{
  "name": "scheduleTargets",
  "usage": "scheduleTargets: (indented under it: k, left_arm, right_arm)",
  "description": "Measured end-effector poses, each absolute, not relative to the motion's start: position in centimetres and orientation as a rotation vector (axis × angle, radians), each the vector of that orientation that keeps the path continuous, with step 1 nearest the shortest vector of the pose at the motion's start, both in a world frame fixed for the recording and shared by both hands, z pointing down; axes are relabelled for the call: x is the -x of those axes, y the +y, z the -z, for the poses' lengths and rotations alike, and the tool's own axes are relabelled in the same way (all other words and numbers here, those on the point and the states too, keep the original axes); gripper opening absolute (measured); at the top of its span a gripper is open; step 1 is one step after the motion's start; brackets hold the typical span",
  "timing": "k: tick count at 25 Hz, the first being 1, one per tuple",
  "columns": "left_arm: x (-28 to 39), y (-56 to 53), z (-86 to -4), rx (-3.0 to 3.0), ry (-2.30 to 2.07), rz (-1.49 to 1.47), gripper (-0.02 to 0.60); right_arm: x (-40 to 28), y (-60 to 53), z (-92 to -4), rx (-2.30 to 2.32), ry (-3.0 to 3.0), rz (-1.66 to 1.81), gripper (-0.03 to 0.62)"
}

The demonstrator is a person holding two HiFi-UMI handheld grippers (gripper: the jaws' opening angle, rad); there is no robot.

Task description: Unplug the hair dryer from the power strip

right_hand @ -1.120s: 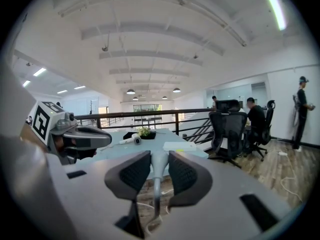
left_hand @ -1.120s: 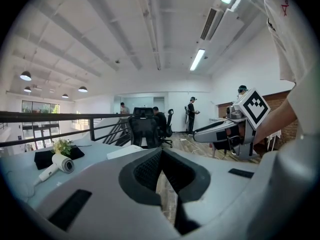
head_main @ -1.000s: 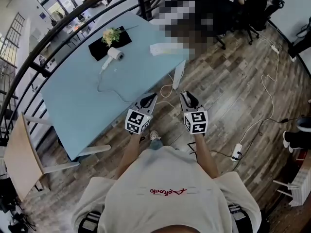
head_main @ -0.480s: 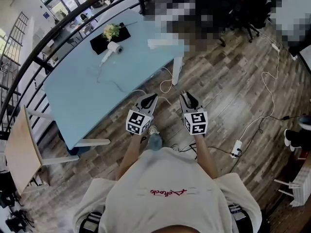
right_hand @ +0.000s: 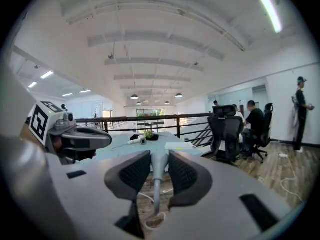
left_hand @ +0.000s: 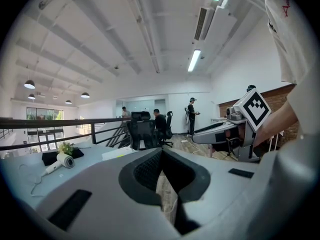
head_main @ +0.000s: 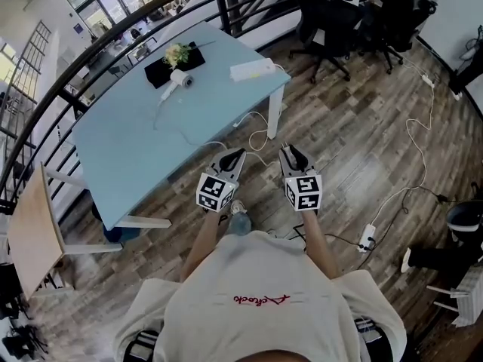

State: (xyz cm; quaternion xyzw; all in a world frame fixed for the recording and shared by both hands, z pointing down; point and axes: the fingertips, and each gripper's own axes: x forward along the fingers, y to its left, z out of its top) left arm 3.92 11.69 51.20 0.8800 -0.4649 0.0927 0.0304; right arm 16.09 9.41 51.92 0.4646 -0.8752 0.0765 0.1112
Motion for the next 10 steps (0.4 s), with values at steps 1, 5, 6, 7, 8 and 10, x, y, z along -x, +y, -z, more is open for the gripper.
scheduleTargets:
  k: [1,5,6,7,8,10]
  left_arm:
    - [-4.0,11.8,-51.1,-2.712,-1.436,-0.282,0.009]
    - [-4.4,12.2,-50.9,-2.716,-1.440,-0.278,0.009]
    - [-4.5,12.4,-51.0,-2.716,-1.439,-0.280,0.009]
    - [-4.5,12.5,-51.1,-2.715,-1.438,-0.282,0.009]
    - [-4.6,12.7,-51.2,-2.713,-1.437,-0.284,0.009]
    - [-4.6,13.1,-51.3,-2.711,-1.437,-0.286,0.009]
  right_arm:
    - [-16.2,9.5,-51.9,-1.363,-2.571,-0.224,0.124]
    - [-16.4,9.9,-51.7,-1.359,-2.576,-0.216,0.124]
    - [-16.5,10.0,-51.8,-1.357,-2.576,-0.214,0.124]
    - [-16.5,10.2,-51.8,-1.356,-2.576,-0.214,0.124]
    - [-16.5,10.3,-51.8,-1.353,-2.575,-0.213,0.124]
    - [-16.6,10.6,-51.9,-1.349,-2.574,-0.211,0.124]
